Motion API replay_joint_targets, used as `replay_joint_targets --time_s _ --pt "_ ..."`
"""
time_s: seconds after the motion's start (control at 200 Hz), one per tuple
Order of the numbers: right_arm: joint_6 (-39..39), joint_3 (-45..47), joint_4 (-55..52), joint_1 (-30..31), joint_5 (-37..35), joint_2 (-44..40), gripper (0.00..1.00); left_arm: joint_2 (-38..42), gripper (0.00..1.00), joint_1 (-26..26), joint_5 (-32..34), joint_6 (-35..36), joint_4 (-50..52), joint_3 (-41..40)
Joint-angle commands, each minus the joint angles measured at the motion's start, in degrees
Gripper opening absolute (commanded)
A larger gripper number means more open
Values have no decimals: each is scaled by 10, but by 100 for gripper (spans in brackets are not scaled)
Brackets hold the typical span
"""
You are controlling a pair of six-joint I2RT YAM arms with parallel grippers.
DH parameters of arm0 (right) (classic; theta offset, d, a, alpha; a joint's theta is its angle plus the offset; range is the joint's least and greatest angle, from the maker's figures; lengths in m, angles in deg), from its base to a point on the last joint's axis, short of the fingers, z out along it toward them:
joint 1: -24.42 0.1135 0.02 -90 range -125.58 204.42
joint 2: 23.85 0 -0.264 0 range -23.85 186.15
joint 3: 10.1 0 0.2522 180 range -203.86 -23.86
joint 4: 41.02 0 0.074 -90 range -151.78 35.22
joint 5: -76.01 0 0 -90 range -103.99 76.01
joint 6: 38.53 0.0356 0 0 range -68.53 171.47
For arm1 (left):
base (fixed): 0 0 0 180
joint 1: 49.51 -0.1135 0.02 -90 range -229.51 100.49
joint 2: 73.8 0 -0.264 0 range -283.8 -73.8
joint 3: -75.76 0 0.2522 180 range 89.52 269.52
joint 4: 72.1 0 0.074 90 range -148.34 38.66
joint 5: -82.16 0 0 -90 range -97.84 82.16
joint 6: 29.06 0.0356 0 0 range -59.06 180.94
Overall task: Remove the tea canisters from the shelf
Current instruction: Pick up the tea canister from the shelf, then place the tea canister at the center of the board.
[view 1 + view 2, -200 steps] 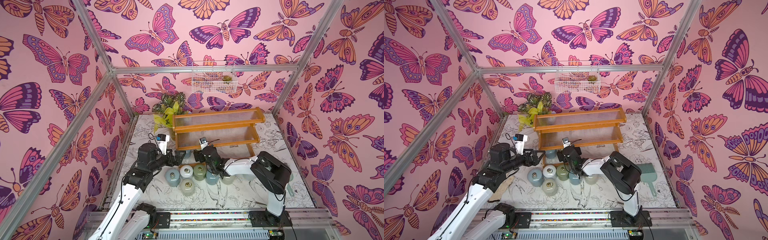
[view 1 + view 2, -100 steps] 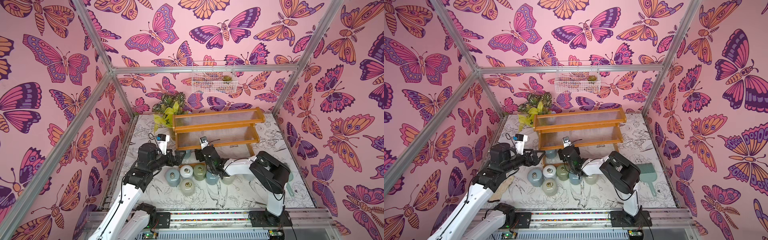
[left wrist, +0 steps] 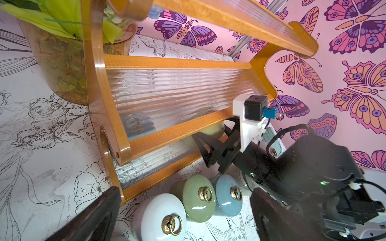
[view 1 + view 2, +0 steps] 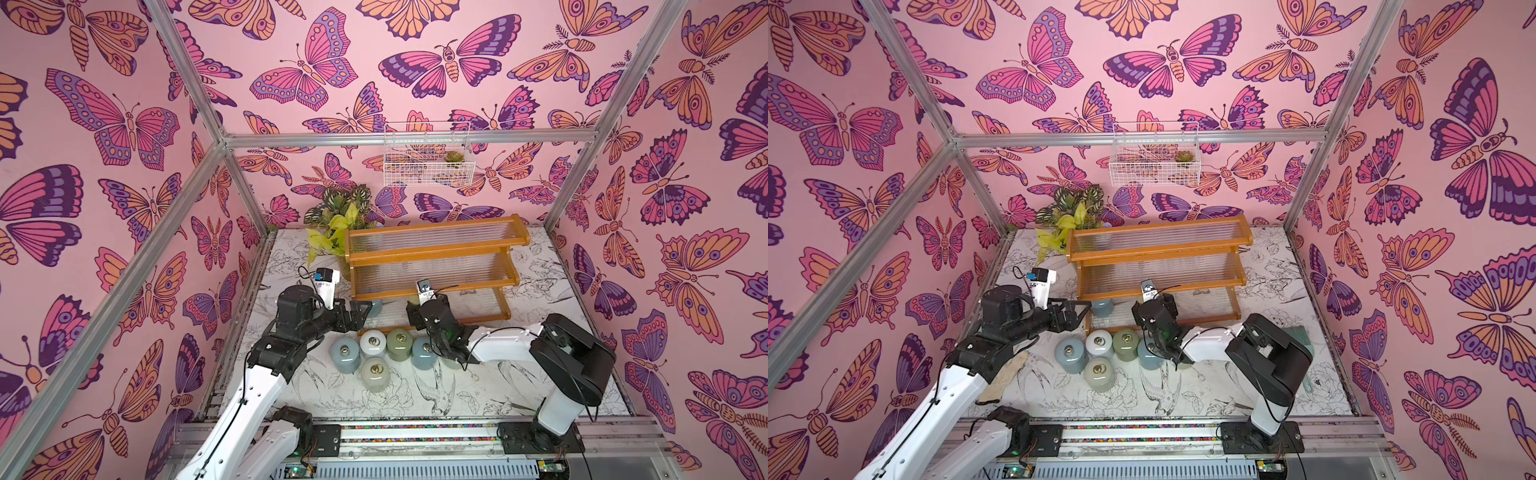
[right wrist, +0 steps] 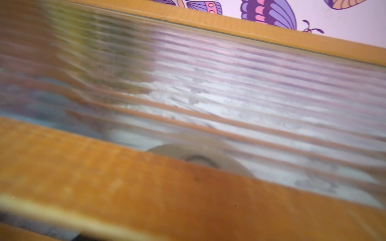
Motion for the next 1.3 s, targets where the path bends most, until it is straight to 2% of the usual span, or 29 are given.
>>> replay_joint_targets --time_s 0.0,0.17,0.406,0.871,1.107,1.292 --pt "3 13 33 -10 -56 -49 69 -5 100 3 -9 -1 -12 2" --pt "23 60 10 -22 -104 -112 70 -8 100 3 -13 -2 -15 7" --pt "70 95 -83 -40 -142 -193 70 -18 100 3 -19 -6 -18 19" --pt "223 136 -270 -44 -118 -278 71 -18 100 4 -10 -12 -22 25" --pt "272 166 -287 -43 -106 -294 72 -15 100 5 -4 -10 -22 26" --pt "281 164 -299 -41 -94 -275 73 -15 100 6 -5 -11 -22 29"
